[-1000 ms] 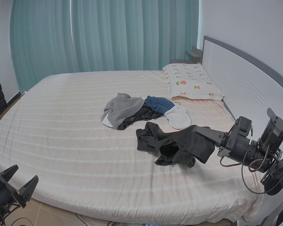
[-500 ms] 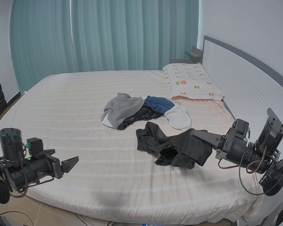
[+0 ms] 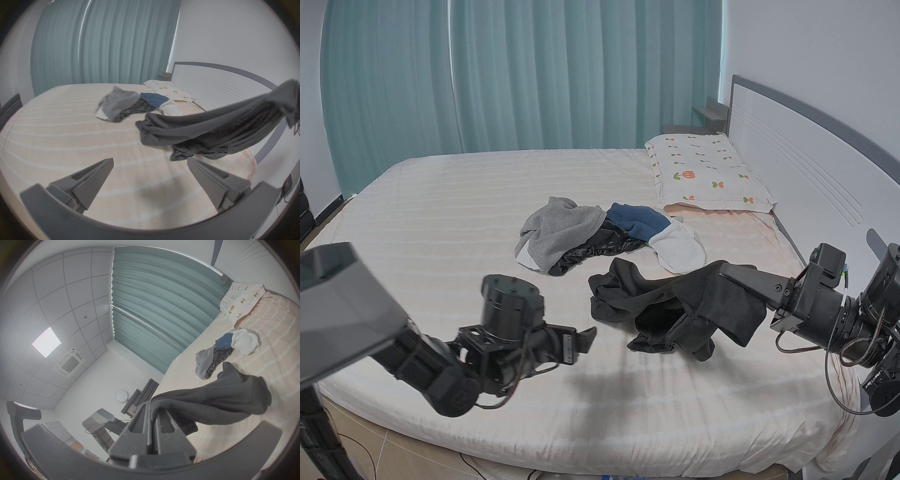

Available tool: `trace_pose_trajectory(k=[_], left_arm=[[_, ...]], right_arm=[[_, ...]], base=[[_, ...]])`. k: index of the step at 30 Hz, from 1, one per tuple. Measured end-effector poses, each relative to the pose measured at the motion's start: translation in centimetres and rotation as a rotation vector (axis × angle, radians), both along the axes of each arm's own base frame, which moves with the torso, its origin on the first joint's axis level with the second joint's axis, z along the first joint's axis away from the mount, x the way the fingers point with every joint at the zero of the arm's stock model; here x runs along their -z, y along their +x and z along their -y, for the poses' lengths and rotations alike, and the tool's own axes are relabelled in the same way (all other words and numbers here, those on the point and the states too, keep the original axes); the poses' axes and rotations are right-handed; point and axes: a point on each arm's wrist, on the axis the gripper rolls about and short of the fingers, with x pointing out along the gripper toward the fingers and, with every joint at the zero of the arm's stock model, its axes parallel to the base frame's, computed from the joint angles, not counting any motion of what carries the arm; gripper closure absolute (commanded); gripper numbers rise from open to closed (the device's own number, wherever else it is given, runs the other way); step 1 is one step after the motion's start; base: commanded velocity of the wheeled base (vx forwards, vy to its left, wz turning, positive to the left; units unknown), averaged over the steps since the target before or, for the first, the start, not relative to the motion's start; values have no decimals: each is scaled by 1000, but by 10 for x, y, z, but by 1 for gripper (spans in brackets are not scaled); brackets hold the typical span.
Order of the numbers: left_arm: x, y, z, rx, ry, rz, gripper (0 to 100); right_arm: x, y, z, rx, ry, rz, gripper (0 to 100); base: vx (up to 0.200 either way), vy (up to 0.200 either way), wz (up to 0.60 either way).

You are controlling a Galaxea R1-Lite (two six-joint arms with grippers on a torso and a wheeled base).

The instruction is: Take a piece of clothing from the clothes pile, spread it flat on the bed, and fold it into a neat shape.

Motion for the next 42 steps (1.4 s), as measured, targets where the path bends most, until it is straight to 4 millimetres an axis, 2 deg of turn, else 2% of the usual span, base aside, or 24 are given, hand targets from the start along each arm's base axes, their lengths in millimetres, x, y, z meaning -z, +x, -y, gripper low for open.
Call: trace_pose_trajectory(k=[5,9,15,22,36,41,42], left_arm=[[27,15,37,22,-39,7,0],[44,27,51,13,-50,9,0],[61,45,58,-9,-55,2,0],[78,63,60,-37,-71,-5,0],[93,99,76,-45,-104,39,0],[98,111,85,-46,-123,62,0],[100,113,87,-46,-125,64,100]], right_arm=[[-7,-11,0,-22,13,26,100],[-8,-17,-2,-46,15,28,100],[-14,-17,-3,-48,22,47,100],[-31,-10,-7,-44,13,43,100],[-75,-1,-15,-54,43,104,100],[-84,1,-18,-57,48,113,100],[-85,1,-18,-55,49,115,100]], base=[[0,0,0],[0,0,0],[0,0,0],[0,0,0],[0,0,0],[0,0,0],[0,0,0]])
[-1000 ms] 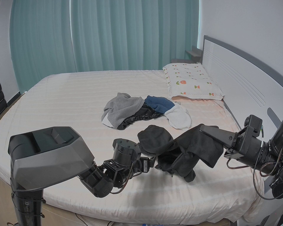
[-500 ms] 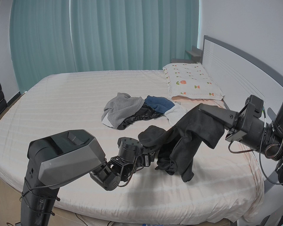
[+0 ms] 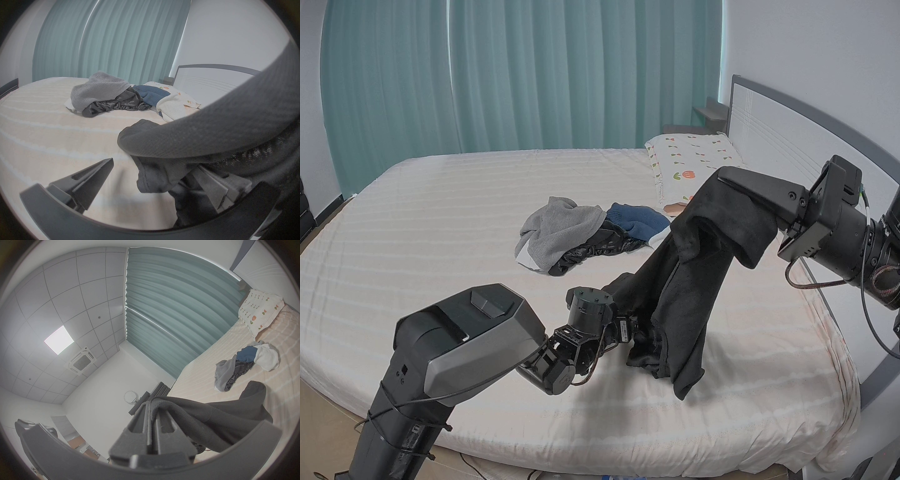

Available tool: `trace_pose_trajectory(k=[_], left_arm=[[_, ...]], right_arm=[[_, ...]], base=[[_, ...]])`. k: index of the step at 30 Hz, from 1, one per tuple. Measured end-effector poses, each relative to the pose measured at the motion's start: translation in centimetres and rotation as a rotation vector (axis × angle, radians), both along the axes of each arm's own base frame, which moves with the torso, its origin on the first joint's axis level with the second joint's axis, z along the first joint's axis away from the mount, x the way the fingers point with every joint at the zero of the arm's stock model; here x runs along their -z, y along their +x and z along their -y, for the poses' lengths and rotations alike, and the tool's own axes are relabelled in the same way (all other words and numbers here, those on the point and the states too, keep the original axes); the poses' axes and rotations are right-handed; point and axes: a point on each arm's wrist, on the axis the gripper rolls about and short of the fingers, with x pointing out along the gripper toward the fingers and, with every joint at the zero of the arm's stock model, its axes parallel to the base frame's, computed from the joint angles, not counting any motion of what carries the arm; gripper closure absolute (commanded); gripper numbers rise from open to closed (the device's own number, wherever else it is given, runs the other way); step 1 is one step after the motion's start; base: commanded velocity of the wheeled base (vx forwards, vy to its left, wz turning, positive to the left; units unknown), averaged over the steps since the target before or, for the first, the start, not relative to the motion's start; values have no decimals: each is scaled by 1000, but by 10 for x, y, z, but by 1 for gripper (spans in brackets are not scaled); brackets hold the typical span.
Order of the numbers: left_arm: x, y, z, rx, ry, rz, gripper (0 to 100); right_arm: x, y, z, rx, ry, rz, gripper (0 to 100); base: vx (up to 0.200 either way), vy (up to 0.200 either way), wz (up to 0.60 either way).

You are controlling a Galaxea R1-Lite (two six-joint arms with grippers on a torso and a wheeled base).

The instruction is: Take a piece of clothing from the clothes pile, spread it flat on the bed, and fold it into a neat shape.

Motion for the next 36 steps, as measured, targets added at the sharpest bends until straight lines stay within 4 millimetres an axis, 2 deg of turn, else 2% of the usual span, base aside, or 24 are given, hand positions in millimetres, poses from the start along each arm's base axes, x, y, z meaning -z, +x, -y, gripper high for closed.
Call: trace_pose_trajectory(k=[9,13,16,20,28,32,36], left_arm=[[12,7,4,-43,-93,-26,100],[14,0,-5,-63,-85,-65,100],[5,-6,-15,-85,-94,-89,100],[-24,-14,-29,-130,-165,-119,100],[-106,-38,-61,-217,-406,-275,100],[-146,-49,-83,-233,-459,-325,100],[-183,-58,-103,-243,-513,-319,100]], right_arm=[[3,3,1,17,-8,-8,100],[8,9,5,40,-19,-22,100],[14,15,6,59,-32,-37,100],[25,26,6,82,-60,-61,100],[62,66,-8,171,-93,-97,100],[63,88,-14,255,-48,-32,100],[51,100,-16,308,-12,24,100]], base=[[0,0,0],[0,0,0],[0,0,0],[0,0,0],[0,0,0],[0,0,0],[0,0,0]])
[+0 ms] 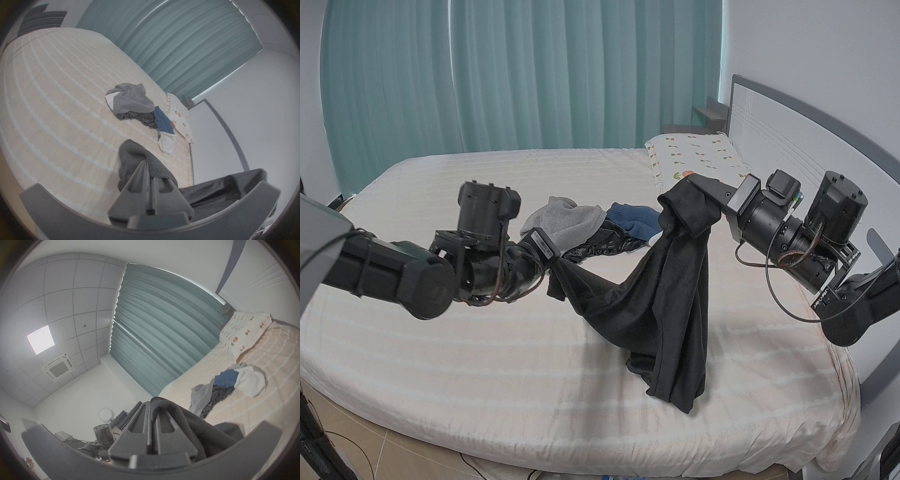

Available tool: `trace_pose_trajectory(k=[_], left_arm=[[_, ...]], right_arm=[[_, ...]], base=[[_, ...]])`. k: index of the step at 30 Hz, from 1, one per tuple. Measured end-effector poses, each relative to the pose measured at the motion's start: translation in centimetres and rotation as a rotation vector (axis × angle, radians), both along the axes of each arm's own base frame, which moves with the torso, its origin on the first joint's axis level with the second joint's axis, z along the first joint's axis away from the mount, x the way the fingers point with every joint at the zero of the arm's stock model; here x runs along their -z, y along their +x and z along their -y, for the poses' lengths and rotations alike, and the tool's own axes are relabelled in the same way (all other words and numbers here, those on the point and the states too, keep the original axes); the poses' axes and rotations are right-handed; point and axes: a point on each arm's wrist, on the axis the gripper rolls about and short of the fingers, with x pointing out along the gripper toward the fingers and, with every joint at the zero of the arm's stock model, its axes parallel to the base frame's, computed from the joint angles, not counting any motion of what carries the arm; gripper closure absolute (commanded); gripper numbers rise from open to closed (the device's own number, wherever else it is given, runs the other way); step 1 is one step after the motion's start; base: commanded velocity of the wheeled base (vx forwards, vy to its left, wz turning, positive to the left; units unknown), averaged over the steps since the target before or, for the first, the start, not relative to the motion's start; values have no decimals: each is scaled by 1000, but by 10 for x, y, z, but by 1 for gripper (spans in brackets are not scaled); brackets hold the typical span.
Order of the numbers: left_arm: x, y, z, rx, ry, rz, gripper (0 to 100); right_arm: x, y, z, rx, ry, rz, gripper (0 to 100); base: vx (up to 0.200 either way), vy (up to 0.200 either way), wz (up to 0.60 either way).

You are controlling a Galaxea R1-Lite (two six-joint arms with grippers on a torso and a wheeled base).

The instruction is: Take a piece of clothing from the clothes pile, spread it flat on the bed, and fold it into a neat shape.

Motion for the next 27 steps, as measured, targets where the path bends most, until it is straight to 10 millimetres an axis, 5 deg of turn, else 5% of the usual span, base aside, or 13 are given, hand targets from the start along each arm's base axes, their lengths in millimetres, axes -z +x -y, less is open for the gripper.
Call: trace_pose_trajectory(k=[7,17,27], left_arm=[[-27,-14,-24,-8,-63,22,100],[3,-49,-32,86,-87,-76,100],[32,-69,-20,163,-95,-99,100]], right_arm=[[10,-4,9,29,-29,-26,100],[73,-6,17,50,-126,-230,100],[107,-3,13,107,-171,-334,100]], base=[[0,0,0],[0,0,0],[-100,0,0]])
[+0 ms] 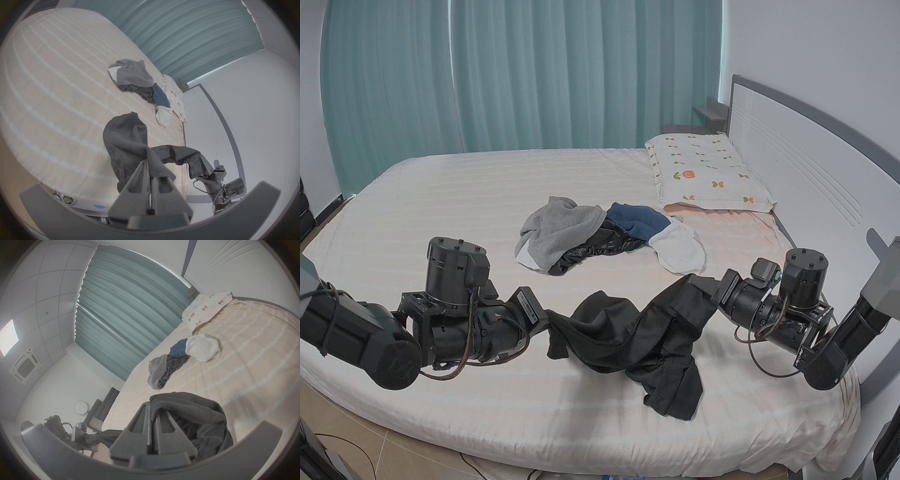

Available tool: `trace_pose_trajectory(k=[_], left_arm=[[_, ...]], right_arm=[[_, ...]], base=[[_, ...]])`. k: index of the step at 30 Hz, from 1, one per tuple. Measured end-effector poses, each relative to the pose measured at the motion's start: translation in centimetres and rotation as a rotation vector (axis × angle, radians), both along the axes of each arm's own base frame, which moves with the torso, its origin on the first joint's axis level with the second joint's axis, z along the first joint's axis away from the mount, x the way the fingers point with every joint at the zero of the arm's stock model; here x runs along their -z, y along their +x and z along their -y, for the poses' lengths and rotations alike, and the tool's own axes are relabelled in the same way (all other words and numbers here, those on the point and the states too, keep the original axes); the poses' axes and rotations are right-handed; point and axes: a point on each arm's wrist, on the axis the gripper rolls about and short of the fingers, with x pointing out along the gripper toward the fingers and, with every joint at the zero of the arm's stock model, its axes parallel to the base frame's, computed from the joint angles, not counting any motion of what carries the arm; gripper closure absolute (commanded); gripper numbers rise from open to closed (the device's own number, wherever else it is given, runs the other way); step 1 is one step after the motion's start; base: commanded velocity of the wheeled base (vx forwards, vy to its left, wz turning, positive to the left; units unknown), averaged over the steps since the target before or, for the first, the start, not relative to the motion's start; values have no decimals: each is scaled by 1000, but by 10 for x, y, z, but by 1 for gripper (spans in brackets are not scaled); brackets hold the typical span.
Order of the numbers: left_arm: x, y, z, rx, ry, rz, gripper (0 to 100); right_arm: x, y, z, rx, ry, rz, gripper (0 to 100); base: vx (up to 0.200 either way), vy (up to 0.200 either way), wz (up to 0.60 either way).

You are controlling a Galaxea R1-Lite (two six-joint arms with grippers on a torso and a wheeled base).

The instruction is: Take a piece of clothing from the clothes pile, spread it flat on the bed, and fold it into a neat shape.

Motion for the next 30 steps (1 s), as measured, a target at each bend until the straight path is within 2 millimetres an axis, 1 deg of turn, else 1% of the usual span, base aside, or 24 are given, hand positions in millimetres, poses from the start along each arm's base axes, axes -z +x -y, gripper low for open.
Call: trace_pose_trajectory(k=[4,10,14,22,27,30], left_arm=[[14,2,-1,-8,1,-17,100],[27,1,-4,-35,-18,-29,100],[29,0,-5,-43,-36,-4,100],[31,1,-6,-72,-68,-33,100],[30,6,-13,-100,-71,-27,100],[29,7,-14,-105,-72,-23,100]], right_arm=[[6,-4,-5,1,-12,-19,100],[10,-8,-6,-4,-20,-33,100],[11,-9,-6,-4,-22,-38,100],[14,-10,-7,-10,-28,-48,100],[14,-10,-7,-10,-29,-50,100],[14,-10,-7,-10,-29,-51,100]], base=[[-200,0,0],[0,0,0],[0,0,0],[0,0,0],[0,0,0],[0,0,0]])
